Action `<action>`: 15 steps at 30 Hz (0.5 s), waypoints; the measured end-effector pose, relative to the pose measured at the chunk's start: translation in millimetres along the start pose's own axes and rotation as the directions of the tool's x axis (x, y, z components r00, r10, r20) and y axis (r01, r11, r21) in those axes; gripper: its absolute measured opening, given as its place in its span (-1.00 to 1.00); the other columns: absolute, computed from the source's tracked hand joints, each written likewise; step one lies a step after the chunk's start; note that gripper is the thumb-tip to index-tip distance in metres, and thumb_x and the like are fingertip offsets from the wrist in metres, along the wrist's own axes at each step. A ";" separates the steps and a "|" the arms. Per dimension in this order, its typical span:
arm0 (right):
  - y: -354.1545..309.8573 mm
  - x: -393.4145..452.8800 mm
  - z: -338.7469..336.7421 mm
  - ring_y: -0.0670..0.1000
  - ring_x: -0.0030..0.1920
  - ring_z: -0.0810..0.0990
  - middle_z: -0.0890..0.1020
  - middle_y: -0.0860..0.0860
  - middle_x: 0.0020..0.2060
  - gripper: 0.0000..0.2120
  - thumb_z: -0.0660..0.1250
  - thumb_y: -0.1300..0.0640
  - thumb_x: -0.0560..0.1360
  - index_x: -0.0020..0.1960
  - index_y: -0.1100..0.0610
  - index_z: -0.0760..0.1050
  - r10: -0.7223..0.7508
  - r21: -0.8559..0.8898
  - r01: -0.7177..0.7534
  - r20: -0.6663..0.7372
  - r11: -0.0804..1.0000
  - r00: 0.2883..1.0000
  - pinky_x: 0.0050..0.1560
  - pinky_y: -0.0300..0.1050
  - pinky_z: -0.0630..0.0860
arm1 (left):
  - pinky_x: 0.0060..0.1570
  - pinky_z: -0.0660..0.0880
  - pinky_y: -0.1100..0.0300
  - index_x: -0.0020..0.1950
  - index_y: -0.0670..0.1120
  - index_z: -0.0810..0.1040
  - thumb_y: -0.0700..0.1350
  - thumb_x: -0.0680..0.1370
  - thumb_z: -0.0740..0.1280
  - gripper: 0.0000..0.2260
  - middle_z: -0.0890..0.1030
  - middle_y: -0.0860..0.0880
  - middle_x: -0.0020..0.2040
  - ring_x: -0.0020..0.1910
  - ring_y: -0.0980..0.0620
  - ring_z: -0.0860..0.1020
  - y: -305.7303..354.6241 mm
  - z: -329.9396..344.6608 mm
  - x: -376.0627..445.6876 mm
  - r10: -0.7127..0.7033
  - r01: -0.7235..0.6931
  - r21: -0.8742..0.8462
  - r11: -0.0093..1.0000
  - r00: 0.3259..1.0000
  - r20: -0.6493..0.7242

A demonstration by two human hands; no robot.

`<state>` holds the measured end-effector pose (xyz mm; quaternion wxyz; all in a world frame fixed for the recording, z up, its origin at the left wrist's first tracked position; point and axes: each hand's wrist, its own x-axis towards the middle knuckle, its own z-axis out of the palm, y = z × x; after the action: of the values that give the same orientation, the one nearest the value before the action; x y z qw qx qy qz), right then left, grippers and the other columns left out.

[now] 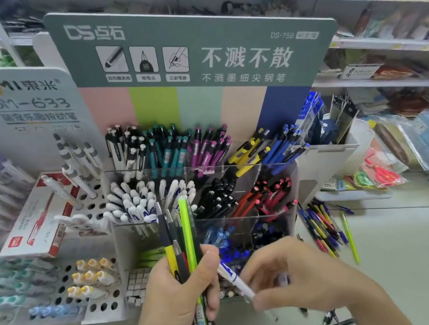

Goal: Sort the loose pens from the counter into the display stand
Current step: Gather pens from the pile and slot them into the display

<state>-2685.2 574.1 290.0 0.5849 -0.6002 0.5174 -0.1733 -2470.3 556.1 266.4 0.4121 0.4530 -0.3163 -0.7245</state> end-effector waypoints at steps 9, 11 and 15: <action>-18.7 37.9 32.9 0.09 -0.11 0.72 0.73 0.15 -0.07 -0.79 0.50 0.26 0.50 0.09 0.15 0.57 -0.143 0.177 0.182 -0.211 0.967 0.967 0.03 0.10 0.67 | -0.59 0.37 0.18 -0.20 -0.13 0.65 0.27 0.14 0.64 -0.47 0.45 -0.23 -0.47 -0.59 -0.06 0.36 19.5 -12.0 1.5 0.114 -0.116 -0.021 0.993 0.989 -0.095; -32.7 45.1 28.3 0.04 -0.09 0.74 0.75 0.03 -0.10 -0.67 0.46 0.33 0.51 0.18 0.07 0.48 -0.229 0.071 0.281 -0.412 0.957 0.882 0.02 -0.01 0.66 | -0.56 0.37 0.16 -0.17 -0.21 0.59 0.16 0.34 0.55 -0.57 0.46 -0.21 -0.43 -0.58 -0.06 0.36 25.1 -16.3 0.3 0.078 -0.086 -0.070 0.994 0.990 -0.114; -61.2 68.7 20.6 -0.03 -0.12 0.73 0.75 -0.03 -0.16 -0.59 0.44 0.36 0.51 0.22 0.04 0.39 -0.410 -0.124 0.448 -0.660 0.886 0.629 -0.06 -0.27 0.60 | -0.56 0.45 0.13 0.09 -0.26 0.52 -0.08 0.46 0.33 -0.69 0.52 -0.20 -0.33 -0.52 -0.10 0.46 26.4 -19.9 -4.0 -0.011 -0.007 -0.203 0.979 0.996 -0.087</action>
<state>-2615.1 514.8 311.4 0.3161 -0.5870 0.5296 -0.5244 -2442.9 545.7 282.2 0.4688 0.4403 -0.2220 -0.7328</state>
